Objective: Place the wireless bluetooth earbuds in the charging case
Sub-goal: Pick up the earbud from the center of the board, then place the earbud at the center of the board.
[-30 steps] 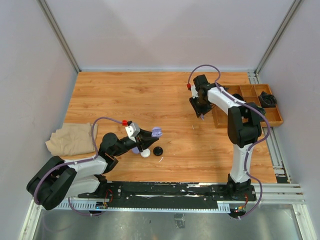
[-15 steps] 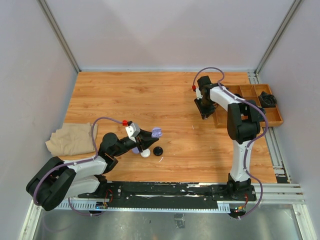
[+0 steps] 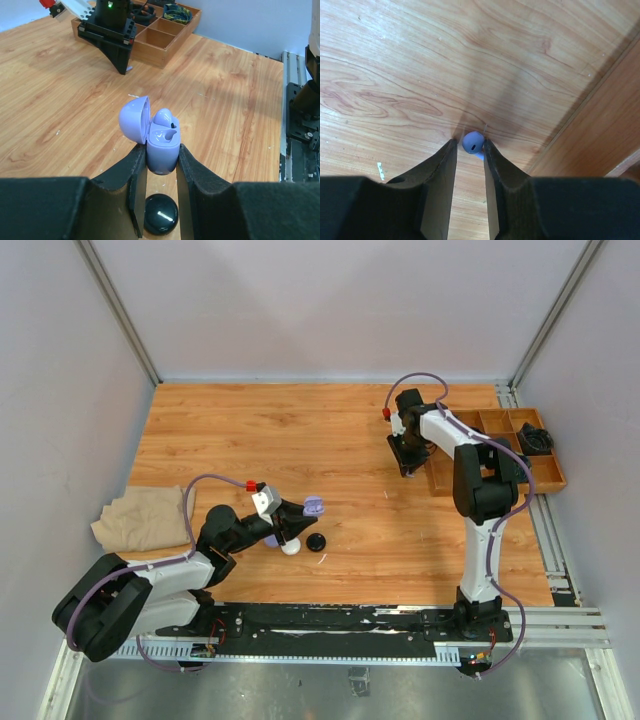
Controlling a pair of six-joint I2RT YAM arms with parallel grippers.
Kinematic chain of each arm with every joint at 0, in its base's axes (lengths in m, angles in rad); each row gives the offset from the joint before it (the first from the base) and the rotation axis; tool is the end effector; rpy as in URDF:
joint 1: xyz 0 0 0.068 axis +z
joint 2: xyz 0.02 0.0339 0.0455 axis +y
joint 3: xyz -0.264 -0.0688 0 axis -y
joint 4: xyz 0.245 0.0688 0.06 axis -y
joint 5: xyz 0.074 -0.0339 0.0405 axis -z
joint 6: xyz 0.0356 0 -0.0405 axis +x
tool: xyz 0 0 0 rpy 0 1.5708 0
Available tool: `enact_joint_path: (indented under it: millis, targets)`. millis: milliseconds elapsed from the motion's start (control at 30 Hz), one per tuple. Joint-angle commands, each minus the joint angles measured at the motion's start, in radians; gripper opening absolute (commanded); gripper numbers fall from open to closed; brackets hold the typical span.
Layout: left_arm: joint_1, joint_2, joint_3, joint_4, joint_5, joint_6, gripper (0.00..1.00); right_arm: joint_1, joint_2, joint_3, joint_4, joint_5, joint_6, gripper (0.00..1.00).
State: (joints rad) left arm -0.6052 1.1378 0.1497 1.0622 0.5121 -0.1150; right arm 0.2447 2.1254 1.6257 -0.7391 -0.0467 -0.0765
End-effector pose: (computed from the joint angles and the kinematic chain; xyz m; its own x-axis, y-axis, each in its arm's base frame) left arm 0.1536 -0.1275 0.1894 -0.0425 -0.0922 -0.9948 0.8989 0.4311 -0.0784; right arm 0.4251 0.1079 0.1696 -0.8949 -0.3022 -0.3283 -0.3261 0.9451 0.0191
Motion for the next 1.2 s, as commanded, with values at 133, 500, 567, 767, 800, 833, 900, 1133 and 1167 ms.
enact_joint_path:
  millis: [133, 500, 567, 767, 800, 833, 900, 1133, 1167]
  targets:
    - [0.002, 0.0, 0.027, 0.016, 0.014, 0.011, 0.0, -0.016, 0.056, 0.0, -0.014, 0.012, -0.018, 0.2]
    - [0.002, 0.01, 0.009, 0.06, -0.012, -0.001, 0.0, 0.002, -0.102, -0.136, 0.07, -0.143, 0.038, 0.09]
    - [0.002, 0.008, 0.0, 0.078, -0.03, -0.004, 0.0, 0.012, -0.15, -0.174, 0.095, -0.17, 0.059, 0.08]
    - [0.002, -0.028, -0.027, 0.106, -0.079, -0.003, 0.01, 0.047, -0.282, -0.287, 0.185, -0.27, 0.136, 0.07]
    - [0.002, -0.035, -0.03, 0.103, -0.085, 0.0, 0.01, 0.054, -0.298, -0.299, 0.187, -0.273, 0.149, 0.07]
    - [0.002, -0.042, -0.032, 0.1, -0.09, 0.0, 0.0, 0.061, -0.303, -0.313, 0.187, -0.271, 0.162, 0.08]
    - [0.002, -0.051, -0.035, 0.098, -0.097, 0.003, 0.0, 0.075, -0.322, -0.344, 0.18, -0.256, 0.189, 0.08]
    - [0.002, -0.061, -0.038, 0.098, -0.102, 0.0, 0.0, 0.167, -0.367, -0.452, 0.126, -0.124, 0.225, 0.09]
    - [0.002, -0.062, -0.038, 0.1, -0.103, 0.0, 0.0, 0.178, -0.372, -0.464, 0.127, -0.112, 0.234, 0.09]
